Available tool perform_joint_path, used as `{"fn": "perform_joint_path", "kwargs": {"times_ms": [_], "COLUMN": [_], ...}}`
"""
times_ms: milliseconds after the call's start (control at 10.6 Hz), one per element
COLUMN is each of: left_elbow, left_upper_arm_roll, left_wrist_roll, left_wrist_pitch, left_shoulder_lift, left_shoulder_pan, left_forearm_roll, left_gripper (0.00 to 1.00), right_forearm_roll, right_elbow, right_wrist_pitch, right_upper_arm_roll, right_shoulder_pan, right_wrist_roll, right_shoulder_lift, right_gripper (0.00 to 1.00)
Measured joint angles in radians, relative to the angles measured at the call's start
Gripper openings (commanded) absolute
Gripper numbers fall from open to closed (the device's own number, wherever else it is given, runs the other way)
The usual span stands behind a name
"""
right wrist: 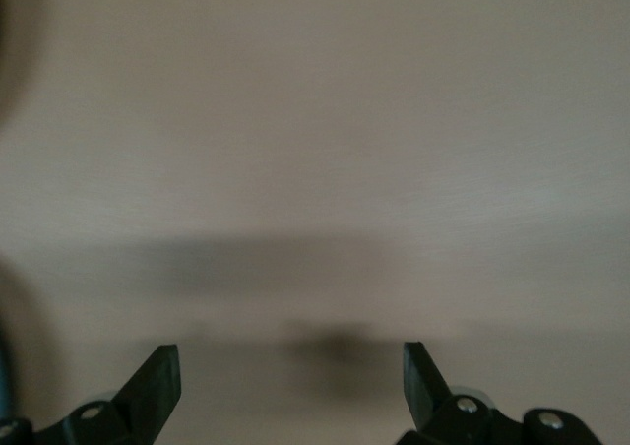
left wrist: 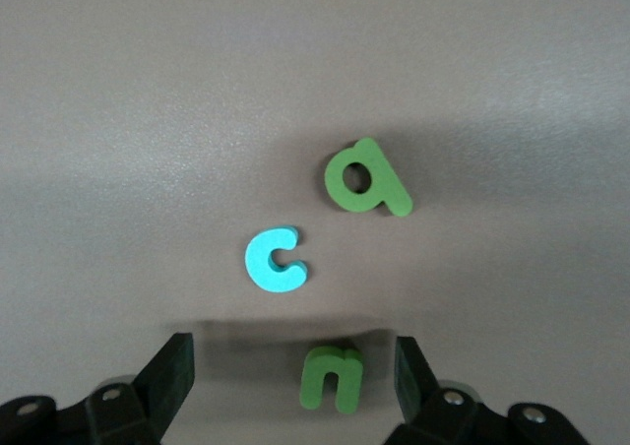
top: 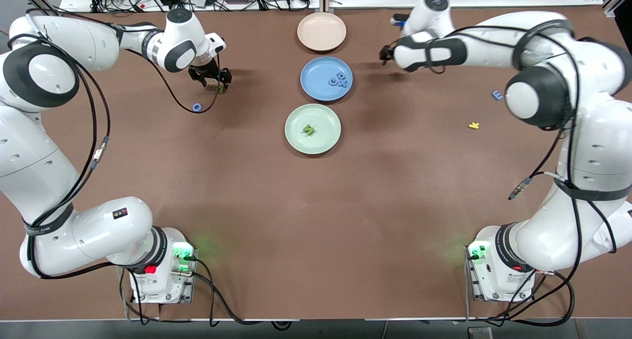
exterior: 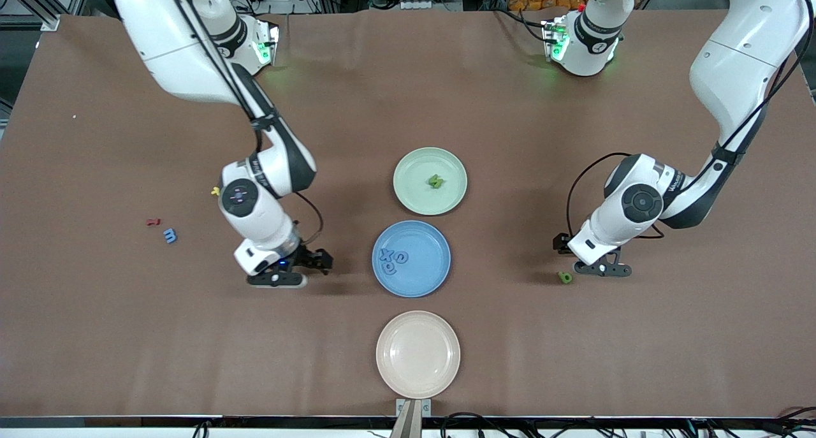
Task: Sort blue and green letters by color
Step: 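Grasp the green n with the left gripper while the right gripper grasps blue e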
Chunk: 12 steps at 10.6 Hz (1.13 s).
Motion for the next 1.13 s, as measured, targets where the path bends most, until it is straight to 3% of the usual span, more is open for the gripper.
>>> {"fn": "perform_joint_path", "kwargs": {"times_ms": [188, 470, 752, 940, 1128], "left_elbow": [0.000, -0.001, -0.001, -0.002, -0.003], "left_upper_arm_roll": [0.000, -0.001, -0.003, -0.004, -0.007], "left_wrist_roll": [0.003, 0.003, 0.003, 0.003, 0.003], "left_wrist_pitch": [0.005, 0.006, 0.007, 0.008, 0.009], "left_shoulder_lift": [0.007, 0.008, 0.007, 0.007, 0.007], "left_shoulder_pan": [0.000, -0.001, -0.001, -0.001, -0.001], "left_forearm_roll": [0.000, 0.000, 0.000, 0.000, 0.000], "left_gripper": [0.86, 0.68, 0.64, 0.46, 0.35], "right_forearm_roll": [-0.002, -0.004, -0.006, -0.006, -0.006], "right_elbow": [-0.052, -0.153, -0.209, -0.245, -0.287], "right_wrist_pitch": [-0.083, -0.115, -0.114, -0.114, -0.115], "right_upper_arm_roll": [-0.003, -0.007, -0.015, -0.016, -0.016], "right_shoulder_pan": [-0.095, -0.265, -0.402, -0.483, -0.545], "right_wrist_roll": [-0.224, -0.544, -0.786, -0.906, -1.000], "right_shoulder_lift": [-0.078, -0.168, -0.192, -0.209, -0.224], "right_gripper": [1.00, 1.00, 1.00, 1.00, 1.00]}}
